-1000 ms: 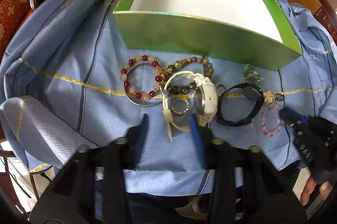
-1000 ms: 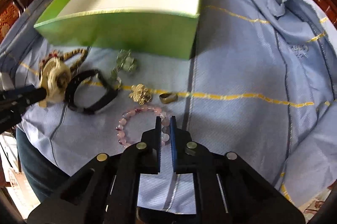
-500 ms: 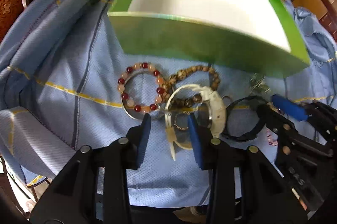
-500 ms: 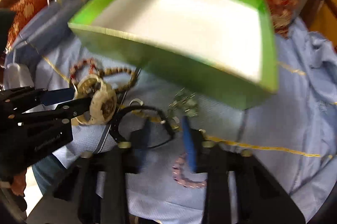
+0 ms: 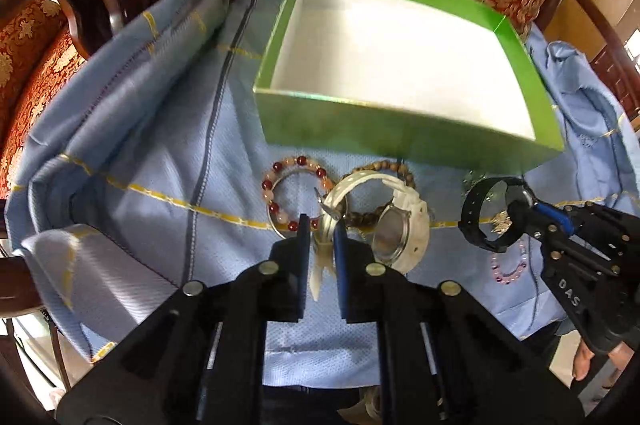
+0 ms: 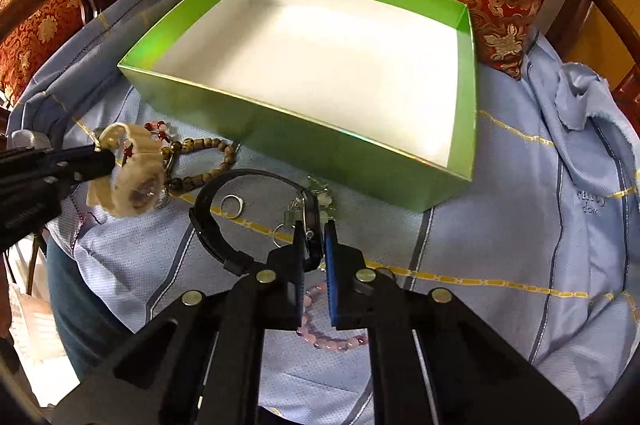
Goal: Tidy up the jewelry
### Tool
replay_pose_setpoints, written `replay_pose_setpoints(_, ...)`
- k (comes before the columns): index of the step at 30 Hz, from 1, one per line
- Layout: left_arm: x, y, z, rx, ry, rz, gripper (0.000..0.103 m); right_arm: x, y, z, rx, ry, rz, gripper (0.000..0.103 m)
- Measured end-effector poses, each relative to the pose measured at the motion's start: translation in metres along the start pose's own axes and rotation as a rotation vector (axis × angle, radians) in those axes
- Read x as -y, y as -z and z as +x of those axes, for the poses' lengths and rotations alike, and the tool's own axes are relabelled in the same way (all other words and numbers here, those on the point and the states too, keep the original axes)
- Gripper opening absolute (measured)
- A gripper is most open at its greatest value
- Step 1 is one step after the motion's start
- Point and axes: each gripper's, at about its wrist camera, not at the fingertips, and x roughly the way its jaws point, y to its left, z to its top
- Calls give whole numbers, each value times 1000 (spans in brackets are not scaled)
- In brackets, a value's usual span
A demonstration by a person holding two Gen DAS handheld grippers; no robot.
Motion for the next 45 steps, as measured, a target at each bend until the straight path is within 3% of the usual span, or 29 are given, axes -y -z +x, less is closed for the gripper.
replay_pose_setpoints(4, -1, -13, -31, 60, 69, -5, 12, 14, -12, -31, 83, -59, 29, 10)
replay_pose_setpoints(9, 12, -60, -50, 152, 38, 23, 12, 30, -54, -47, 177, -14, 67, 10)
replay_pose_setpoints(12, 14, -85, -31, 145, 36, 28, 12, 42, -77, -20, 148, 6, 101, 10)
replay_pose_setpoints(17, 20, -116, 18, 81, 30, 3, 12, 45, -89, 24, 75, 58, 108, 10)
replay_pose_setpoints(20, 24, -120, 35, 73, 20, 4, 18, 49, -87, 34, 61, 62, 132, 19)
replay_pose_setpoints(22, 23, -115, 34, 79, 19, -2, 23, 53, -85, 29, 75, 69, 144, 48)
replay_pose_setpoints(23, 22, -112, 31, 94, 22, -6, 29, 55, -80, 17, 92, 59, 154, 51)
replay_pose_setpoints(25, 16, -101, 17, 115, 41, -1, 31, 55, -73, -3, 120, 29, 156, 51)
replay_pose_setpoints(29, -5, -71, -15, 149, 117, -27, 31, 66, -44, -47, 163, -119, 160, 51)
replay_pose_setpoints(32, -16, -49, -23, 146, 85, -23, 31, 62, -22, -57, 140, -179, 112, 51)
replay_pose_setpoints(34, -21, -36, -14, 113, 39, -26, 31, 54, -12, -45, 94, -183, 66, 51)
replay_pose_setpoints(38, -29, -22, 20, 7, 29, -59, 31, 31, -6, 4, -9, -173, 14, 51)
replay_pose_setpoints(43, -30, -17, 56, -58, -1, -75, 31, -3, -15, 49, -13, -72, -50, 51)
replay_pose_setpoints(44, -28, -16, 60, -47, -21, -65, 31, -7, -16, 56, -26, -67, -62, 50)
replay_pose_setpoints(45, -26, -16, 63, -47, -35, -53, 31, -10, -16, 62, -42, -72, -68, 41)
